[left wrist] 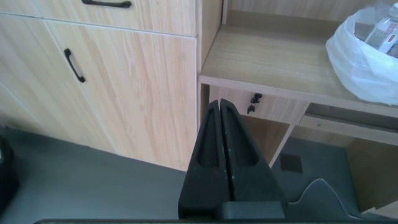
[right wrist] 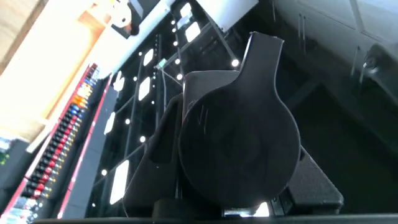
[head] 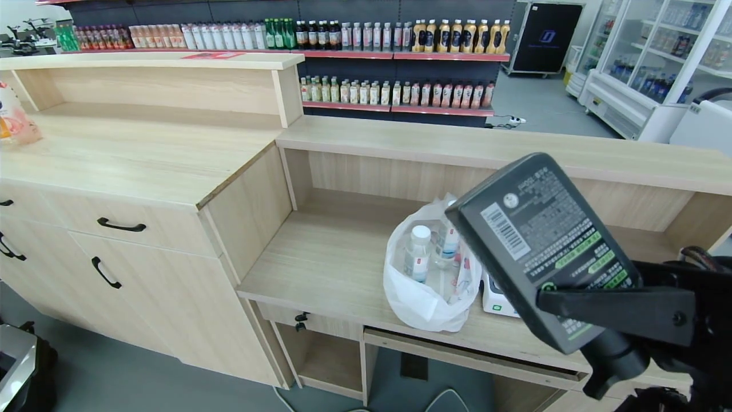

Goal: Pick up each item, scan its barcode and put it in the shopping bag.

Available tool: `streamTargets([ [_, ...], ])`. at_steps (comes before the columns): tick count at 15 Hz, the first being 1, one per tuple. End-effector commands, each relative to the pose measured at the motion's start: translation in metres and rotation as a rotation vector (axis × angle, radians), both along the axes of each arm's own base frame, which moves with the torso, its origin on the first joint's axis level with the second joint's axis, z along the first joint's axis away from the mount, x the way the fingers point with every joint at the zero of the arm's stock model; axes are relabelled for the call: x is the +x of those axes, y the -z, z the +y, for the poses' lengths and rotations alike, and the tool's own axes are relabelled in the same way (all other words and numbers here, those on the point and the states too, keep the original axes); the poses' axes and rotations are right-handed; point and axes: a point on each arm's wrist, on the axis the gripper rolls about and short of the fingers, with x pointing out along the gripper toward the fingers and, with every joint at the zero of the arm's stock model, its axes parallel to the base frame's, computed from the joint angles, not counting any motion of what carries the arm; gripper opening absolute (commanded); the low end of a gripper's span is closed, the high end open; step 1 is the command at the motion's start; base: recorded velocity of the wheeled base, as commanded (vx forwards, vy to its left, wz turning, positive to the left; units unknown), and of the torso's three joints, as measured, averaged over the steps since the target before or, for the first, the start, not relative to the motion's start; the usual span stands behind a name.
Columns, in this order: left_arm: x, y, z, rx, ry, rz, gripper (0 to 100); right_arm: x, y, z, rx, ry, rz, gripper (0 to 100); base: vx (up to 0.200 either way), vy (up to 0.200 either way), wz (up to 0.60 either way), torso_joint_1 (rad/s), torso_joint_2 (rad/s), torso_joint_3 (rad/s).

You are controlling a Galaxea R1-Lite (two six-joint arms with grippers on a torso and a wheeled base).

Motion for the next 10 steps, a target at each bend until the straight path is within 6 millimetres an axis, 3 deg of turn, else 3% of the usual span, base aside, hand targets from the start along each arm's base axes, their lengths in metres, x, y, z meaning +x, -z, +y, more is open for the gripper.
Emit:
streamTargets([
  [1,0.000,0.000,0.000,0.000,0.000,0.000,0,-0.008,0.002,0.004,-0.001,-0.035,0.003,0,0.000,0.000,0.00,0.000,0.00,0.000],
  [6,0.000,0.000,0.000,0.000,0.000,0.000,0,-0.011,0.013,0.003,-0.059,-0.035,0.039,0,0.000,0.000,0.00,0.000,0.00,0.000],
  [10,0.000,0.000,0.000,0.000,0.000,0.000,0,-0.015,0.011,-0.002,-0.065,-0.026,0.051,0,0.000,0.000,0.00,0.000,0.00,0.000],
])
